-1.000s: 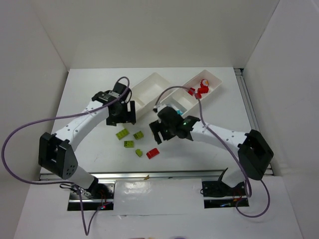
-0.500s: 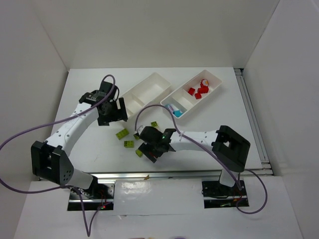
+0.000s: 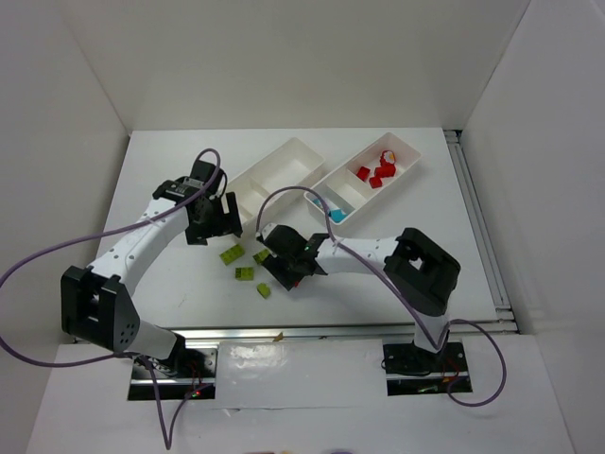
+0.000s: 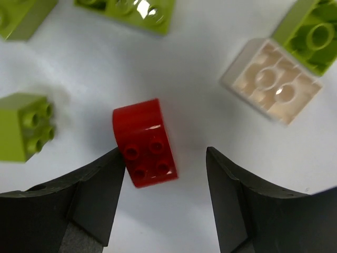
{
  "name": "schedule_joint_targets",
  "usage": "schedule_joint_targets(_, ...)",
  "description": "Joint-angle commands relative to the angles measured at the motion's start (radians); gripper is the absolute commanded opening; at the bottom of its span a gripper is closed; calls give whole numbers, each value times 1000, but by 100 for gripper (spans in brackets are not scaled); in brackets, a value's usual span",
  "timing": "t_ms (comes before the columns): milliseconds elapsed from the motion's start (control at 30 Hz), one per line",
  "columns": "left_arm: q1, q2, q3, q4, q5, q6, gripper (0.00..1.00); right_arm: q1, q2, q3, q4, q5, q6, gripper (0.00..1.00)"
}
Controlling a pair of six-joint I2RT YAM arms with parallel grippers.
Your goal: Sort the legos into containers by color
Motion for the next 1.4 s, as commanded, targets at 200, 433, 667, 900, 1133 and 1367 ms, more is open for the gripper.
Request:
schedule_joint_targets(200,5,1,32,9,-17,16,96,-27,63,15,60,-55,-30,59)
schedule_joint_targets(433,5,10,32,9,-17,16,96,-27,-29,48,-32,-1,17,23)
schedule_joint_targets(667,5,1,22,30,-17,26,95,-208,-307,59,-61,263,181,23)
schedule_joint_targets(900,-141,10,22,30,-12,61,93,-590,-223,241,-70,243,269,24)
schedule_joint_targets(1133,-260,53,11,10,-21,30,95,-768,58,543,-47,172,268,24)
schedule_joint_targets(1367,-323,53,-43,19,14,-13,98,-852,270,757,-56,179,246,43)
